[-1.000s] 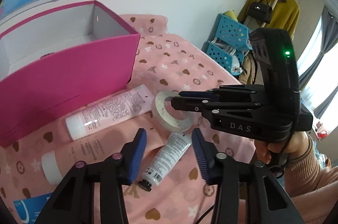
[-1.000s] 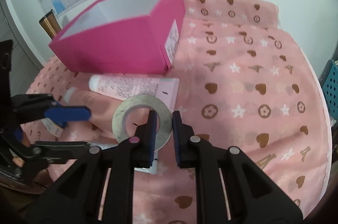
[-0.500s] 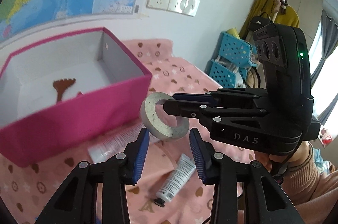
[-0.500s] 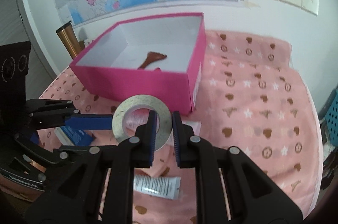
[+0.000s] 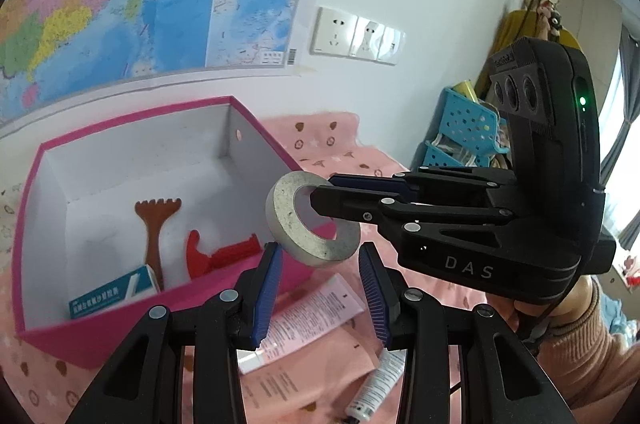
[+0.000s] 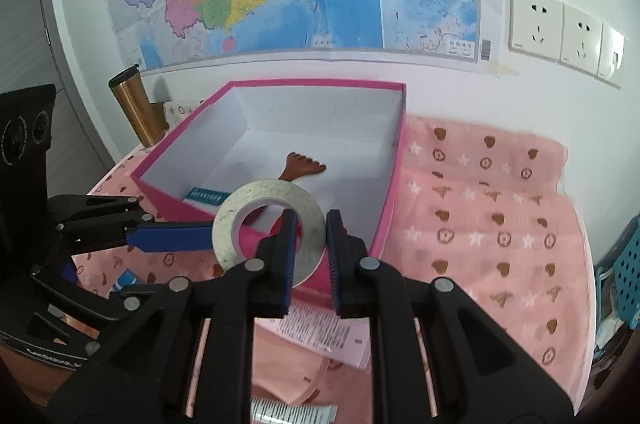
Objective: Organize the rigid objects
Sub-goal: 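Carry the tape roll with the right tool into the magenta box and release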
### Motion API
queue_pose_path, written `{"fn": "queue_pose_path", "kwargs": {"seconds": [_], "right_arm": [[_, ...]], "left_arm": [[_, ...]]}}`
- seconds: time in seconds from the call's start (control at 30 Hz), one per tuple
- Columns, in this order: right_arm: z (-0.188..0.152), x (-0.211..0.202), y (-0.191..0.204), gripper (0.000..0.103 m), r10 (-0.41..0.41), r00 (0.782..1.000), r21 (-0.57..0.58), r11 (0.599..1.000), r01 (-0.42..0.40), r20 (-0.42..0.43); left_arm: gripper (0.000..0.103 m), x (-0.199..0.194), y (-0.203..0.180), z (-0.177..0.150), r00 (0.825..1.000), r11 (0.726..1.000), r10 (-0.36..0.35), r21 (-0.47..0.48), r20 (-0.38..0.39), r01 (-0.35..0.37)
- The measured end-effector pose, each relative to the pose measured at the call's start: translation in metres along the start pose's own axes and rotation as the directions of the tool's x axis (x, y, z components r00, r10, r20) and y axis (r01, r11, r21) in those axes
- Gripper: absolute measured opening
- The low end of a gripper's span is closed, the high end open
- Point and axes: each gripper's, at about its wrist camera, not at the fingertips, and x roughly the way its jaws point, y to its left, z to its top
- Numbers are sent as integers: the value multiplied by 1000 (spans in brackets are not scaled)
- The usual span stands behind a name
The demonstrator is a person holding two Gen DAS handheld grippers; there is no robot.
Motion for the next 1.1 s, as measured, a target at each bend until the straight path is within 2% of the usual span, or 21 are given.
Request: {"fn": "queue_pose_path", "kwargs": {"seconds": [0.3,0.6,0.87,1.1], "right_arm": [[18,30,-7,17,-16,999,8,1000,16,-33],[21,55,-15,17,-42,995,17,999,44,-87],[19,64,-18,19,-77,989,20,997,80,-129],[17,52,-16,20,-82,991,23,996,85,-104]], "left_arm": [[40,19,23,14,999,999,15,-45,-32,-17],[40,39,39,15,996,995,-10,-95,-91,1],[40,47,49,13,993,992,-19,-125,-115,5],[40,39,51,11,995,993,7,-118,-97,-19]]}}
